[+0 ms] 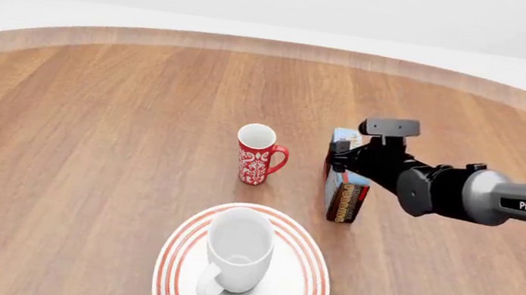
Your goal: Pick up the white mug and put it on the plate, and put the chocolate pudding to the right of the plate.
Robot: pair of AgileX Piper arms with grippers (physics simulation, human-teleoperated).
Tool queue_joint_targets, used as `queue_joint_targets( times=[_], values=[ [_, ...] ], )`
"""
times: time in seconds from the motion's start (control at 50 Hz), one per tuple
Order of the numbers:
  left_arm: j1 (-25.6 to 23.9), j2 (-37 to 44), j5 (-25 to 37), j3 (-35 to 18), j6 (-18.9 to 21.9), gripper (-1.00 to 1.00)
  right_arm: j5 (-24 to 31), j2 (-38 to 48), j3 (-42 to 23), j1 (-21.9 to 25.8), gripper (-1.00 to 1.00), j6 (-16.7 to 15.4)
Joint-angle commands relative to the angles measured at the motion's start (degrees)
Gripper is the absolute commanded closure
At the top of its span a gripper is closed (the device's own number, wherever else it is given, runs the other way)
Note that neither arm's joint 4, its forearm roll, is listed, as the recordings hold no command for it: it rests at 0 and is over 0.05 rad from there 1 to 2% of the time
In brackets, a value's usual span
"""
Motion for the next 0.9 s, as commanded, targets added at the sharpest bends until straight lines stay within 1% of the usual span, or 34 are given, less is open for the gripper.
queue_joint_targets(
  times=[0.02, 0.5, 0.88, 0.9],
  values=[
    [-0.2, 0.0, 0.0, 0.0, 0.1, -1.00, -0.4, 1.2, 0.0, 0.0, -1.00, 0.1],
    [-0.4, 0.0, -0.1, 0.0, 0.3, -1.00, -1.4, 4.8, -0.8, 0.1, -1.00, 0.4],
    [-0.4, 0.0, -0.1, 0.0, 0.4, -1.00, -2.8, 7.0, -0.2, -1.2, -1.00, 0.6],
    [-0.4, 0.0, -0.1, 0.0, 0.4, -1.00, -2.9, 7.3, 0.0, -1.8, -1.00, 0.3]
  ],
)
